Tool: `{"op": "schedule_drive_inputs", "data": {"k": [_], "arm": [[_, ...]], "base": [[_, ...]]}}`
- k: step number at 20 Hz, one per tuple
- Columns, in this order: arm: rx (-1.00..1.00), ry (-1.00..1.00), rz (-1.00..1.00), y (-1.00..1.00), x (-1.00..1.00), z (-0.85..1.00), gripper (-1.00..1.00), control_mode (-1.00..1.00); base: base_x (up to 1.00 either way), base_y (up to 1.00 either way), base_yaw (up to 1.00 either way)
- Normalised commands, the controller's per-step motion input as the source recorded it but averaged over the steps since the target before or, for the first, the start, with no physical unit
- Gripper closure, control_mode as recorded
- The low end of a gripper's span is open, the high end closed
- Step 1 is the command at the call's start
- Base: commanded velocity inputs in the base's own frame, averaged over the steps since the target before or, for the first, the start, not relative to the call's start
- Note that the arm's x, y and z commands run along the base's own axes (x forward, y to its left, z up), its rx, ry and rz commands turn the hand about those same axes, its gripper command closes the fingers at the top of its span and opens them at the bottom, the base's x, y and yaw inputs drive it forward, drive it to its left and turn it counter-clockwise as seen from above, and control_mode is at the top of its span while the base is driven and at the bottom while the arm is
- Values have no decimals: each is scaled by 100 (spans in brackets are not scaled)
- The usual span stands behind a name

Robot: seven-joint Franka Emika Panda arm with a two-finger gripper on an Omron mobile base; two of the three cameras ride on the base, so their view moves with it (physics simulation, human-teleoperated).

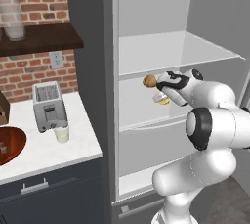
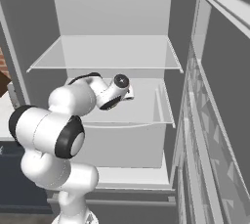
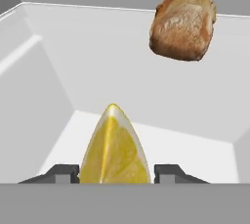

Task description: Grab a lemon wedge from the fridge and one ice cube from the ice bowl, and put them in the glass of lemonade.

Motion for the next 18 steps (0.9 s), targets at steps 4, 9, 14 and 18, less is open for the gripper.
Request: {"op": "schedule_drive_inputs", "data": {"k": [4,9,14,18], "arm": [[0,0,0,0,0,0,100,-100],[0,0,-1,0,-14,2,100,-100],[0,0,-5,-22,-56,17,100,-100],[0,1,-4,-31,-64,44,100,-100]], "base": [[0,0,0],[0,0,0],[0,0,0],[0,0,0]]}}
